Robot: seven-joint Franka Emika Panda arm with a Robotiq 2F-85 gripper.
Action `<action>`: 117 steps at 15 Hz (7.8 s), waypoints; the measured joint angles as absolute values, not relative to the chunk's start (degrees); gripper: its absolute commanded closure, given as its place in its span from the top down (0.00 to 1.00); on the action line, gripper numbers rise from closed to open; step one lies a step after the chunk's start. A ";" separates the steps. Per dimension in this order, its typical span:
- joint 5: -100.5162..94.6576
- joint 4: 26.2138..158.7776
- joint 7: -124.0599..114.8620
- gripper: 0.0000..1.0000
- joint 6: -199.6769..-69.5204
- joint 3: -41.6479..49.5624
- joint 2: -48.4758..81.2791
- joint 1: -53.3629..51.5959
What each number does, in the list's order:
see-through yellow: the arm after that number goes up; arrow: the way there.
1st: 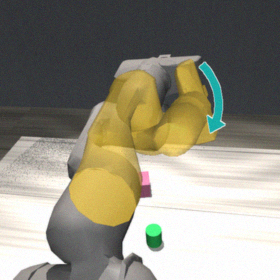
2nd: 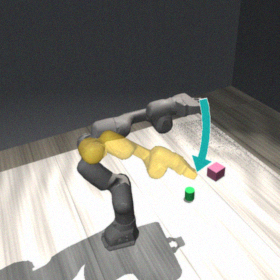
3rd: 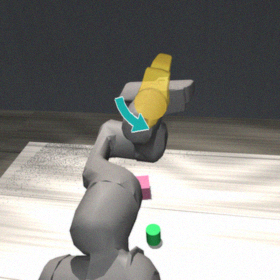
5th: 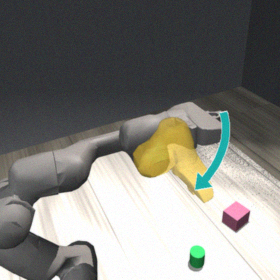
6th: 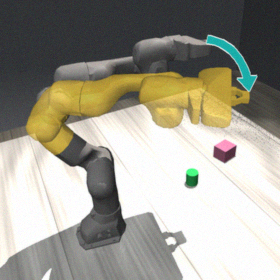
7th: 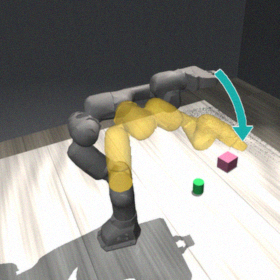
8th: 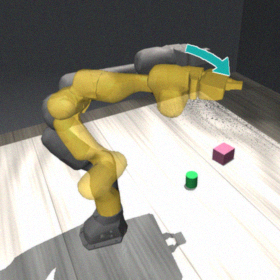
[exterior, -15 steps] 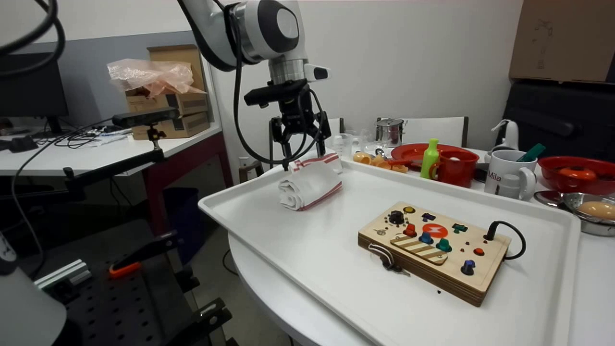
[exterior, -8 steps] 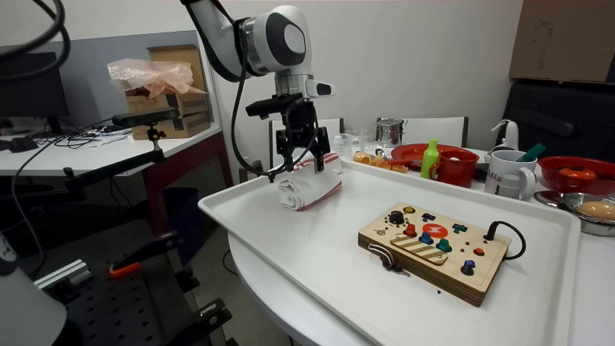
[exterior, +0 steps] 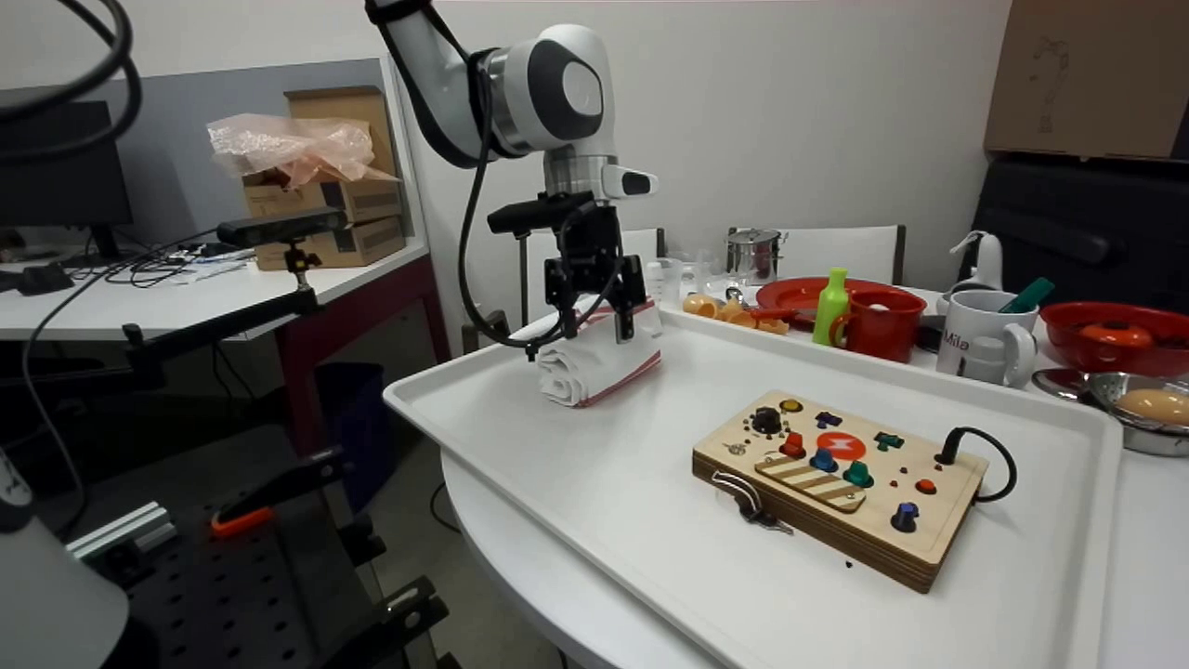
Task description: Use the white towel to wipe the table
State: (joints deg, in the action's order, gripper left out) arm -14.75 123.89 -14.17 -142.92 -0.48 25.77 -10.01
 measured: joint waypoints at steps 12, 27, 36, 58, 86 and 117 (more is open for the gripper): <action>-12.59 121.64 -10.49 1.00 -142.97 -1.75 29.79 -9.97; -12.59 120.39 -10.07 0.12 -142.97 -1.70 31.34 -10.05; -13.05 120.25 -10.13 0.03 -142.94 -1.50 31.16 -12.01; -15.28 121.75 -13.43 0.03 -142.91 7.99 31.11 -10.81; -19.85 109.98 -12.95 0.03 -141.11 5.74 37.59 -15.45; -20.26 124.16 -14.33 0.14 -141.16 0.74 29.19 -14.51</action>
